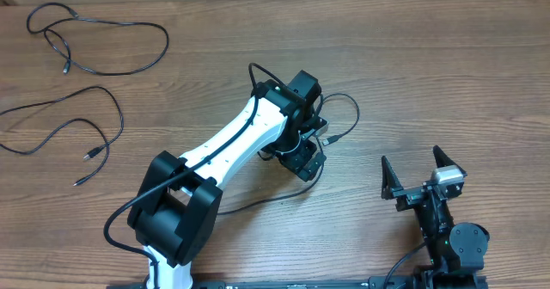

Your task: Untangle cables

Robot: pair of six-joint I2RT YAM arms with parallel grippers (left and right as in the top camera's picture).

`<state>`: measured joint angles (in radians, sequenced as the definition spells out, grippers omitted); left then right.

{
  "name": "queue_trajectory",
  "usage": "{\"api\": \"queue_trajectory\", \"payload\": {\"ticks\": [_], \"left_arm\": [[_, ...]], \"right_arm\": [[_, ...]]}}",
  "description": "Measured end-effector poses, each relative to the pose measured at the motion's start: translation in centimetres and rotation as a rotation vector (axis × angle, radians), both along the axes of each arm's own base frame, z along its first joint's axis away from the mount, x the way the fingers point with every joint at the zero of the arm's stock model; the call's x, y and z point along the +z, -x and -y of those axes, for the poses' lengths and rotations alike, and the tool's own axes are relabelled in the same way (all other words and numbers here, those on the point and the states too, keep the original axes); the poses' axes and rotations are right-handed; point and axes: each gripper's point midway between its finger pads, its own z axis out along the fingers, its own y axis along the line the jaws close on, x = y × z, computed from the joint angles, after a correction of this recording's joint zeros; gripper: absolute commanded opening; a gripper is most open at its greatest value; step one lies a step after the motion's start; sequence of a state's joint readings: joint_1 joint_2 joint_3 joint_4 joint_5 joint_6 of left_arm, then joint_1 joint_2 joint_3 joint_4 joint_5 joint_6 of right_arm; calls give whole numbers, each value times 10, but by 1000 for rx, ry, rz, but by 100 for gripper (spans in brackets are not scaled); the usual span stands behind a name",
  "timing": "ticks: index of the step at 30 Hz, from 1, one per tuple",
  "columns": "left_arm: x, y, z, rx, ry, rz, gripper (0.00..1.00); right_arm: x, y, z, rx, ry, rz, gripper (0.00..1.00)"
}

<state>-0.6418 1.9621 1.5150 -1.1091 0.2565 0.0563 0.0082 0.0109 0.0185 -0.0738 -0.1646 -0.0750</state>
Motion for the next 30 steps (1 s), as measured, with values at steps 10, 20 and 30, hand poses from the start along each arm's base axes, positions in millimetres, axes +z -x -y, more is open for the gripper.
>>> {"api": "queue_trajectory", "payload": {"ticks": [10, 20, 30], "left_arm": [[0, -6, 5, 50, 13, 15, 100], [0, -10, 7, 106, 17, 15, 100], [0, -9, 7, 106, 16, 14, 100]], "right_arm": [[0, 0, 0, 0, 0, 0, 100], [0, 0, 0, 0, 0, 0, 100], [0, 0, 0, 0, 0, 0, 100]]}}
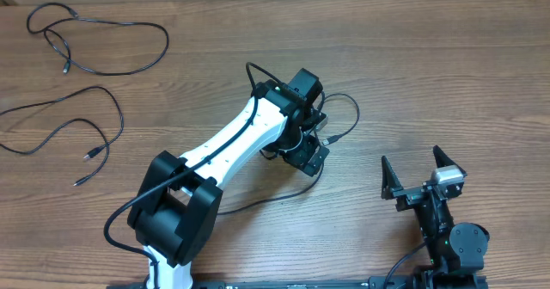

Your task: Untangle cables

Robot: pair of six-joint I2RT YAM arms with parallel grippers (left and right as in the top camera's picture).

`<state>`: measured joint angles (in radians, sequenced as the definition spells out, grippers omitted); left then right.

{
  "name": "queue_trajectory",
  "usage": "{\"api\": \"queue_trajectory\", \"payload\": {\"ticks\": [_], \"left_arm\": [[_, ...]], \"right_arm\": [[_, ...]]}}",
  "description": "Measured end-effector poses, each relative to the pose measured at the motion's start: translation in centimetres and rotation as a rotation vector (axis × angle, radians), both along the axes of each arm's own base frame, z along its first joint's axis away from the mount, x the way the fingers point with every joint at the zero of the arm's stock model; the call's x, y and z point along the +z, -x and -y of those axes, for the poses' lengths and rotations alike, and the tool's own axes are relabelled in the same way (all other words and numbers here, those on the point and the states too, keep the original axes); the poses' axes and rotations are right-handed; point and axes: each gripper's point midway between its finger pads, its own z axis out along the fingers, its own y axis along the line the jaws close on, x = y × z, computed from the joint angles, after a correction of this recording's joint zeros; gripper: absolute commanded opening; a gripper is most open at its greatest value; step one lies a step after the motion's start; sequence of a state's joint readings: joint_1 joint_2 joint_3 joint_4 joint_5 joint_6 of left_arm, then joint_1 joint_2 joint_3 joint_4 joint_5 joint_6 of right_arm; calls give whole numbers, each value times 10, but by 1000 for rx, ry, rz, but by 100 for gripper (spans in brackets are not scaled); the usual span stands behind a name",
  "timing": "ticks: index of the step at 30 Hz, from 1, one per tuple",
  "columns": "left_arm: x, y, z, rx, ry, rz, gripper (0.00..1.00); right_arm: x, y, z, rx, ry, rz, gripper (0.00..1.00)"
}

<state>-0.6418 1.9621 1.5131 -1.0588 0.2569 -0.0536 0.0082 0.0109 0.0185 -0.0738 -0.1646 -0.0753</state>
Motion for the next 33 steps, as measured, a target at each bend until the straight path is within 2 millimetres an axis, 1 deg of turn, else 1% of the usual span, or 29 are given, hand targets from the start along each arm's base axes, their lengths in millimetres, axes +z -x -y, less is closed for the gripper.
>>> {"api": "queue_trajectory", "payload": {"ticks": [12, 33], "left_arm": [[3, 6, 8, 18, 44, -40, 100], [1, 1, 2, 22, 9, -14, 100]], "right_arm": [[0, 0, 0, 0, 0, -1, 100], [0, 0, 0, 0, 0, 0, 100]]}}
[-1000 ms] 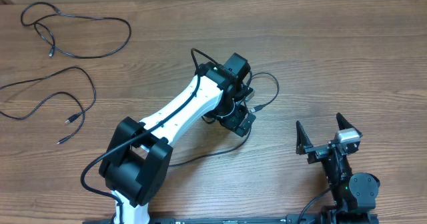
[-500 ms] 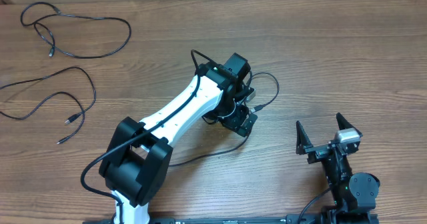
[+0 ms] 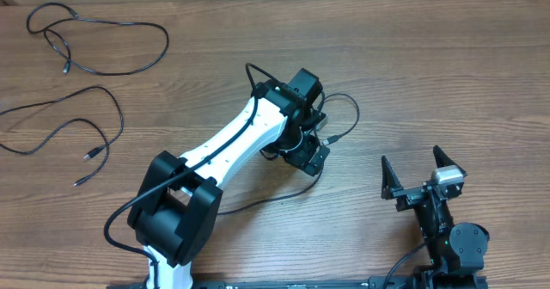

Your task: Untangle cables

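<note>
A thin black cable (image 3: pixel 346 108) loops on the wooden table at centre, its plug end (image 3: pixel 331 140) lying just right of my left gripper (image 3: pixel 309 157). The left gripper is low over this cable, pointing down; its fingers are hidden under the wrist, so its state does not show. The cable's tail (image 3: pixel 258 203) runs left under the white left arm. Two other black cables lie apart at far left: one (image 3: pixel 103 39) at the top, one (image 3: pixel 77 126) below it. My right gripper (image 3: pixel 415 170) stands open near the front right, holding nothing.
The white left arm (image 3: pixel 232 147) stretches diagonally from its base (image 3: pixel 172 220) at the front edge to the table's centre. The right arm's base (image 3: pixel 451 242) sits at the front right. Table (image 3: pixel 447 57) surface is wood.
At first the left gripper was low over the centre cable, slightly nearer the front. A second later it sat a little farther back and up, and it stays there now. The right arm and the two left cables have not moved.
</note>
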Robot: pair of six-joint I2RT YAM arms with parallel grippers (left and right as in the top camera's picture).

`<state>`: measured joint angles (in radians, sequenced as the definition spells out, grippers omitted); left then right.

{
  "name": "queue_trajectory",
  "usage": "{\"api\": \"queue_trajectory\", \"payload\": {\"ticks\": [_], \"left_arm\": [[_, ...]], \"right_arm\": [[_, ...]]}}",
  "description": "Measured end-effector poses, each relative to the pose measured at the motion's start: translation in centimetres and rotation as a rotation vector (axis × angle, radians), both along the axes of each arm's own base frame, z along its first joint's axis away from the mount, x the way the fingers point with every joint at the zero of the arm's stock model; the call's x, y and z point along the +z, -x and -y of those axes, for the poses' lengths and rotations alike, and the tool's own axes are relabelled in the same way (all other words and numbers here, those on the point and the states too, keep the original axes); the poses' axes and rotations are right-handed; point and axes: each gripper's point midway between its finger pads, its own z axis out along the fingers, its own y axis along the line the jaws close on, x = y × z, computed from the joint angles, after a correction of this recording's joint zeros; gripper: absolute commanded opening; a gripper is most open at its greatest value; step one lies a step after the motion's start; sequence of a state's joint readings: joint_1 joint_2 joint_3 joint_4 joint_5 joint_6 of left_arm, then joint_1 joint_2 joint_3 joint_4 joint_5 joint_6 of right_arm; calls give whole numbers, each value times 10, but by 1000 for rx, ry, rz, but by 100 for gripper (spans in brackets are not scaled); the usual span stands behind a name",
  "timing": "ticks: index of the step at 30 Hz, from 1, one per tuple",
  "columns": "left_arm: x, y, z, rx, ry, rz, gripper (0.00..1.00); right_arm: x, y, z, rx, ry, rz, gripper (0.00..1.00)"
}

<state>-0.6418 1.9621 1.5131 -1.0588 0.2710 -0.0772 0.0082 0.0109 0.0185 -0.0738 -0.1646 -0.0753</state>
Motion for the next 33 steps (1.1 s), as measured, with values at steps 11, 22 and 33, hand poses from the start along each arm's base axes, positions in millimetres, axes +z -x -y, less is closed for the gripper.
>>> {"api": "queue_trajectory", "payload": {"ticks": [11, 22, 33], "left_arm": [[-1, 0, -2, 1, -13, 2, 99], [-1, 0, -3, 1, -15, 4, 100], [-1, 0, -3, 1, -15, 4, 100]], "right_arm": [[0, 0, 0, 0, 0, 0, 100], [0, 0, 0, 0, 0, 0, 100], [0, 0, 0, 0, 0, 0, 100]]}}
